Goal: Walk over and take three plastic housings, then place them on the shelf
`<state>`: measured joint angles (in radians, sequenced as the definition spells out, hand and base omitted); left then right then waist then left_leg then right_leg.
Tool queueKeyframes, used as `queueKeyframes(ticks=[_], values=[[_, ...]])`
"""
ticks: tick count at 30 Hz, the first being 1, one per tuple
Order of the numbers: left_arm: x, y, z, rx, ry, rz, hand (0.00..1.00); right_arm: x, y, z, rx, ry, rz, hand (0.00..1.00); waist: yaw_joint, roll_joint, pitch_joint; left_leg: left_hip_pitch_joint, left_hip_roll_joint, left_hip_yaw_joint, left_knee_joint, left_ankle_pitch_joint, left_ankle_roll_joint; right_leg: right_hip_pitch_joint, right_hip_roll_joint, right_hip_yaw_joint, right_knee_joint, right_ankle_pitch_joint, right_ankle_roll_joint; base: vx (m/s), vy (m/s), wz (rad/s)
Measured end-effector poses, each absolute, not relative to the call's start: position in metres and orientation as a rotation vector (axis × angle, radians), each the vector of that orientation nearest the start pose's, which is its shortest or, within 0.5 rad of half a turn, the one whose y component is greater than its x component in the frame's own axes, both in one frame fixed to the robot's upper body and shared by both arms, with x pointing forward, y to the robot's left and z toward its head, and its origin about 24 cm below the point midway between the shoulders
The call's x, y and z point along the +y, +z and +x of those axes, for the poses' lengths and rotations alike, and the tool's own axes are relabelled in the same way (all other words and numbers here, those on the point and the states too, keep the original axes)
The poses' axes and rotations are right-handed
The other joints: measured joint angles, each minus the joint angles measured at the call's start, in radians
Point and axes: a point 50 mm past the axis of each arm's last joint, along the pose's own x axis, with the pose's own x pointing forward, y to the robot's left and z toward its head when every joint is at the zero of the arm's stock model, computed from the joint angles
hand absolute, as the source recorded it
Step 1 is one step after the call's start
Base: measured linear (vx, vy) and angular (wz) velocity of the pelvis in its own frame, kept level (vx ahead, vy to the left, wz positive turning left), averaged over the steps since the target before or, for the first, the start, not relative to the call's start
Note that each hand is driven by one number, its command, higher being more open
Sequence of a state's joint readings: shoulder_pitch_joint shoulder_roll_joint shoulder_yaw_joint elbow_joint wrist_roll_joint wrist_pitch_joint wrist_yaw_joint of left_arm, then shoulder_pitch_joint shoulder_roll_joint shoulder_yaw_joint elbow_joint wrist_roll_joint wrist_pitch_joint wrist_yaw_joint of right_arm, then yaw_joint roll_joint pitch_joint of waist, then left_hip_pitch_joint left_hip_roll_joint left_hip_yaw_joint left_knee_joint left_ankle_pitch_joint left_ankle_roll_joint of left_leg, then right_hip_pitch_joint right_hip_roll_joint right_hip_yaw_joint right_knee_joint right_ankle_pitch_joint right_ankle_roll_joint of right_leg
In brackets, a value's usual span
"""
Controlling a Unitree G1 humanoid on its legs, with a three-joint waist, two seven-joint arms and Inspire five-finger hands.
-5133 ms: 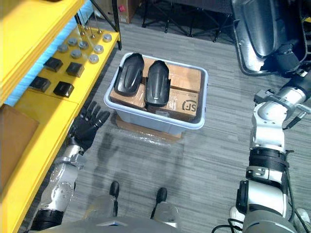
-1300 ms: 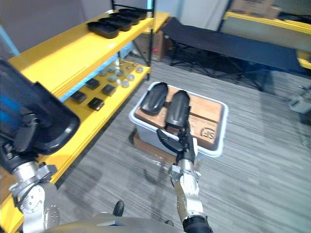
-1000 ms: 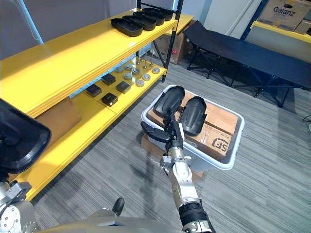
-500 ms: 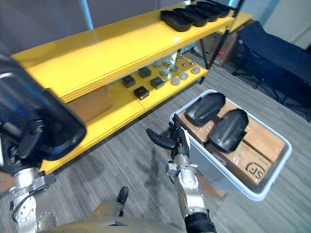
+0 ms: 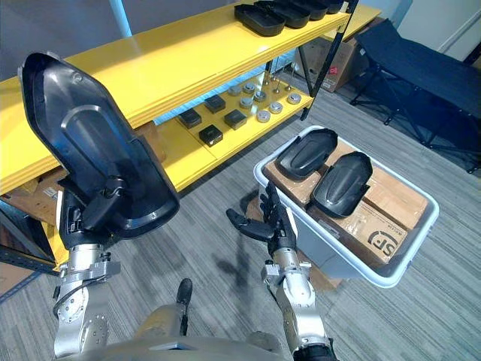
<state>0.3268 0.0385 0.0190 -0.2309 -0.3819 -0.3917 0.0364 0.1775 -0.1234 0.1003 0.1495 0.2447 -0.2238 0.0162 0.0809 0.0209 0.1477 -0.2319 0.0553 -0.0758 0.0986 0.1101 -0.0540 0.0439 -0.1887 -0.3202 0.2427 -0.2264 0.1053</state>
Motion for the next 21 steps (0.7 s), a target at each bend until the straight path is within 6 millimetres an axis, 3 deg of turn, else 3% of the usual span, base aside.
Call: queueKeyframes(ticks=[5,6,7,8,10,11,12,14,17,19,21], values=[[0.201,0.061,0.176,-0.31,0.274,-0.295,0.0,-0.155,-0.008,0.209,0.089,0.045,0.137,1.0,0.027,-0.019,0.019,-0.064,-0.027,0.026,0.215,-0.13,0.023,0.003,-0.037,0.021,0.066,-0.045,0.017,0.04,0.07,-0.07],[0.204,0.062,0.172,-0.313,0.286,-0.286,0.0,-0.152,-0.008,0.209,0.09,0.047,0.146,1.0,0.03,-0.026,0.022,-0.077,-0.04,0.028,0.271,-0.175,0.025,0.018,-0.055,0.021,0.068,-0.06,0.008,0.11,0.158,0.08],[0.207,0.065,0.169,-0.322,0.29,-0.275,0.0,-0.15,-0.008,0.209,0.092,0.035,0.161,1.0,0.038,-0.041,0.029,-0.074,-0.047,0.063,0.322,-0.216,0.056,0.048,-0.072,0.017,0.054,-0.066,0.001,0.19,0.204,0.08],[0.208,0.066,0.168,-0.325,0.291,-0.269,0.0,-0.151,-0.009,0.207,0.096,0.026,0.163,1.0,0.038,-0.041,0.027,-0.075,-0.045,0.077,0.341,-0.242,0.062,0.059,-0.068,0.017,0.075,-0.069,-0.016,0.18,0.12,0.12],[0.213,0.067,0.165,-0.329,0.306,-0.256,0.0,-0.151,-0.009,0.207,0.096,0.003,0.167,1.0,0.032,-0.042,0.025,-0.067,-0.067,0.064,0.361,-0.274,0.065,-0.056,-0.112,0.068,0.351,-0.012,-0.067,0.23,0.171,0.33],[0.216,0.066,0.164,-0.325,0.309,-0.243,0.0,-0.15,-0.01,0.206,0.099,-0.011,0.176,1.0,0.015,-0.044,0.027,-0.034,-0.075,0.045,0.32,-0.267,0.076,-0.133,-0.12,0.118,0.484,0.074,-0.065,0.3,0.16,0.47],[0.218,0.067,0.164,-0.325,0.308,-0.231,0.0,-0.149,-0.01,0.206,0.099,-0.011,0.182,1.0,0.009,-0.041,0.029,0.002,-0.074,0.025,0.278,-0.253,0.099,-0.165,-0.105,0.134,0.515,0.037,-0.054,0.28,0.073,0.37],[0.221,0.068,0.164,-0.33,0.334,-0.234,0.0,-0.147,-0.007,0.208,0.079,-0.005,0.185,1.0,0.001,-0.038,0.029,0.062,-0.074,0.01,0.226,-0.25,0.107,-0.184,-0.057,0.127,0.445,-0.022,-0.069,0.3,0.03,0.19],[0.217,0.071,0.169,-0.347,0.327,-0.254,0.0,-0.149,0.014,0.21,-0.019,-0.002,0.191,1.0,-0.008,-0.014,0.032,0.125,-0.073,-0.018,0.206,-0.281,0.113,-0.266,-0.013,0.133,0.329,-0.02,-0.072,0.27,0.021,0.3],[0.211,0.074,0.175,-0.361,0.309,-0.279,0.0,-0.148,0.033,0.208,-0.103,0.006,0.198,1.0,-0.011,0.01,0.028,0.144,-0.059,-0.052,0.231,-0.314,0.107,-0.311,0.005,0.171,0.241,0.001,-0.046,0.24,-0.051,0.52],[0.204,0.081,0.179,-0.391,0.276,-0.3,0.0,-0.147,0.053,0.206,-0.195,0.016,0.204,1.0,-0.033,0.019,0.023,0.15,-0.049,-0.121,0.285,-0.359,0.074,-0.318,0.034,0.236,0.142,0.028,-0.021,0.29,-0.178,1.03]])
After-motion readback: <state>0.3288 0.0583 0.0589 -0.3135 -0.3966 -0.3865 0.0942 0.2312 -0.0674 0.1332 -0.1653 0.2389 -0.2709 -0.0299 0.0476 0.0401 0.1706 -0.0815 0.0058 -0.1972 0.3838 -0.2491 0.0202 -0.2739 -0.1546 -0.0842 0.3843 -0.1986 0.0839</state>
